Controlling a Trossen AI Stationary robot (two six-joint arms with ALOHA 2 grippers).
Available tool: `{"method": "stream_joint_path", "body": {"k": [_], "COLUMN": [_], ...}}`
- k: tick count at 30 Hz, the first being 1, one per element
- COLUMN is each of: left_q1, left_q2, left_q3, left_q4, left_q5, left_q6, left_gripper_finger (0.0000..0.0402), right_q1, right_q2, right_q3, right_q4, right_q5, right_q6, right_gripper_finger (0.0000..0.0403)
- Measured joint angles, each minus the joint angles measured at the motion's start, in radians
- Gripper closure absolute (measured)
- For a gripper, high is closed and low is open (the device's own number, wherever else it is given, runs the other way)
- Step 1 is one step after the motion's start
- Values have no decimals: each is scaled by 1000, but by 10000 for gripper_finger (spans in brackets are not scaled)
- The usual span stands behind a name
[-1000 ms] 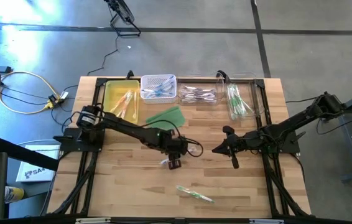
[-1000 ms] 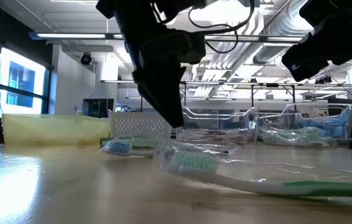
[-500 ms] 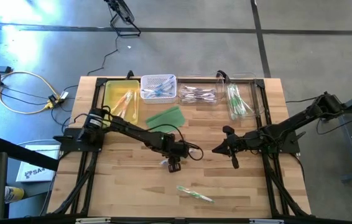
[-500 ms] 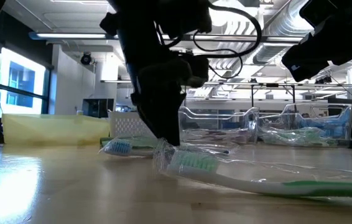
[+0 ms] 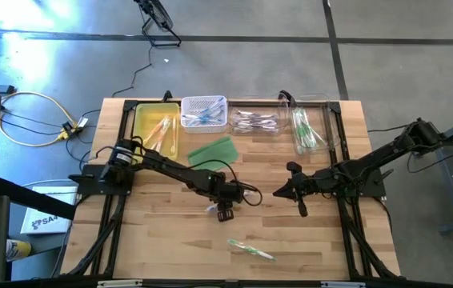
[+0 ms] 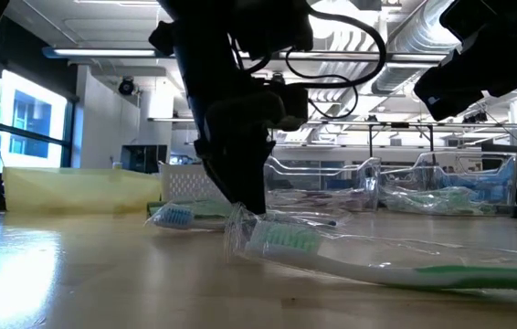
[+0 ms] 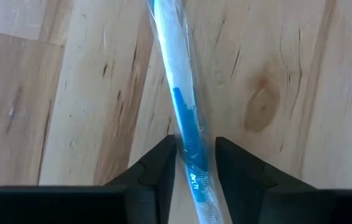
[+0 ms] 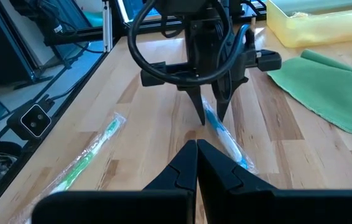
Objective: Pick & Place Toothbrushes
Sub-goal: Put the blue toothbrush into the white bin
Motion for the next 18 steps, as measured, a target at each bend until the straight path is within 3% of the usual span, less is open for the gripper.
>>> {"method": "stream_joint_path", "body": {"k": [10, 18], "left_q1": [0, 3], "left_q2": [1, -47], "left_q3": [-2, -8], "left_q4": [-1, -19], "left_q5": [-22, -24], "left_q6": [0, 95], "left_gripper_finger": [388, 392], "right_q1": [0, 7], "right_q2": [0, 0], "right_q3": [0, 0], "right_q4": [-1, 17], "right_q5": [0, -9], "right_q6": [0, 26], "right_gripper_finger": [401, 401]}}
